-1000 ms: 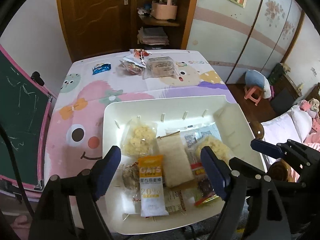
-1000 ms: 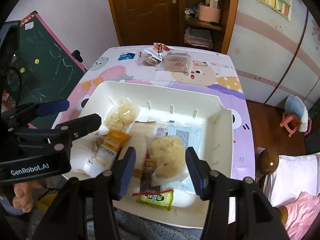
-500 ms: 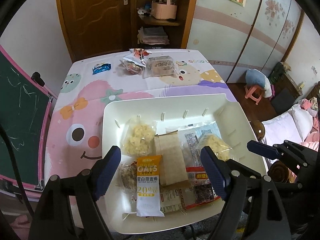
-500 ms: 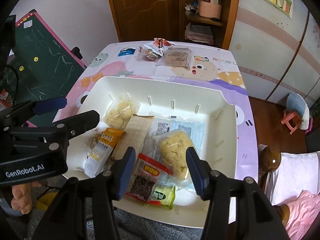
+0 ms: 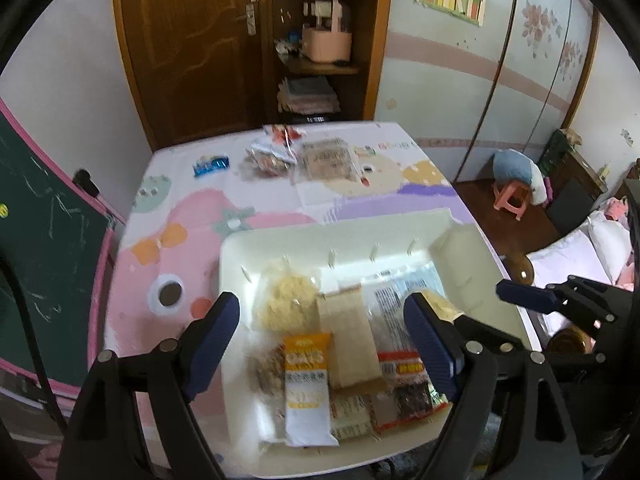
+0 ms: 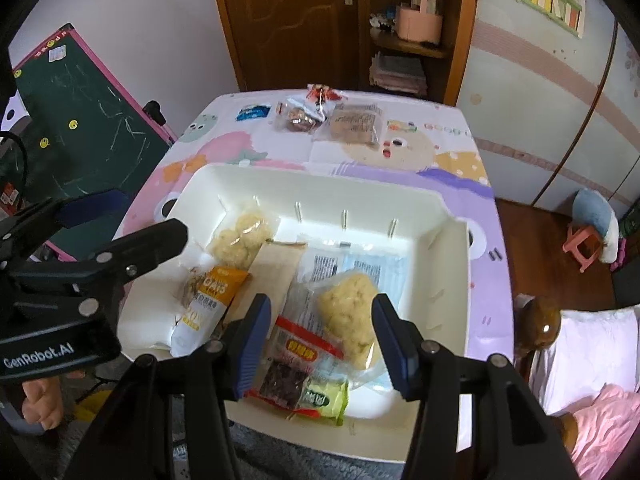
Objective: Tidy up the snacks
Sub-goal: 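Move both grippers back over the remaining snack pile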
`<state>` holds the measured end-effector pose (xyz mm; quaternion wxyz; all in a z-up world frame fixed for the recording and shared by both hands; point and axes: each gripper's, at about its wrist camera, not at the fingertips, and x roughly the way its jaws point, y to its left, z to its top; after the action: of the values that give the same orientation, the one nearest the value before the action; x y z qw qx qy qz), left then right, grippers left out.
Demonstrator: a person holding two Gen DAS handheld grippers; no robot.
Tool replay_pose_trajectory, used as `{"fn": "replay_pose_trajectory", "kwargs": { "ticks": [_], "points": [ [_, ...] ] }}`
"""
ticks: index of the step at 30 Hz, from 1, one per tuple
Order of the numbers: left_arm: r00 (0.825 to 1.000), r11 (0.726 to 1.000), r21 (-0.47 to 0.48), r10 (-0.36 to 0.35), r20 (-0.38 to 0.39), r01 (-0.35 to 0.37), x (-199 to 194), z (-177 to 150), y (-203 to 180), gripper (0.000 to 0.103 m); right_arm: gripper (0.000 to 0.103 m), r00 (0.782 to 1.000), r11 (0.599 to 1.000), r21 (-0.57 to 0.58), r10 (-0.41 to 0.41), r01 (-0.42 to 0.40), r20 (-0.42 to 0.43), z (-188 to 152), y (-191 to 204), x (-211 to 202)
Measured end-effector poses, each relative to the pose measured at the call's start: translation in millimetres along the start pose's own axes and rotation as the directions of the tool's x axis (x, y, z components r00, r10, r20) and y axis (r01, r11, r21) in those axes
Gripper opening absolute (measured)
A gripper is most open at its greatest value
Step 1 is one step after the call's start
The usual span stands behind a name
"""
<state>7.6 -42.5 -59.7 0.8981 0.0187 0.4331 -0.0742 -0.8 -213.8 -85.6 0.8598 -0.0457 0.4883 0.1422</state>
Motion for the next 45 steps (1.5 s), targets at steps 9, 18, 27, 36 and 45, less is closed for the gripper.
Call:
{"fn": "replay_pose_trajectory", "kwargs": {
  "ticks": [9,18,27,36,45],
  "points": [
    [0.975,0.997,0.000,0.078,0.207,-0.080,-44,59,24,0.092,0.053,0.985,0.998,-0.035,-0.054,0.060,0.162,58,-12,-39],
    [0.931,0.986,0.014,0.154,0.330,-0.168,-70,119,42,0.094,0.053,0.948,0.985,-0.035,-0.153,0.169,0.279,115,-28,-65],
    [0.938,0.977,0.030,0.194,0.287,-0.211,-51,163,61,0.094,0.053,0.936,0.989,0.001,-0.141,0.148,0.323,166,-37,-72],
    [0.930,0.957,0.044,0.265,0.256,-0.285,-13,230,87,0.094,0.053,0.936,0.983,0.050,-0.184,0.178,0.301,242,-62,-63],
    [0.944,0.952,0.055,0.289,0.159,-0.301,62,281,118,0.094,0.065,0.961,0.982,0.125,-0.168,0.143,0.221,306,-93,-1]
  ]
}}
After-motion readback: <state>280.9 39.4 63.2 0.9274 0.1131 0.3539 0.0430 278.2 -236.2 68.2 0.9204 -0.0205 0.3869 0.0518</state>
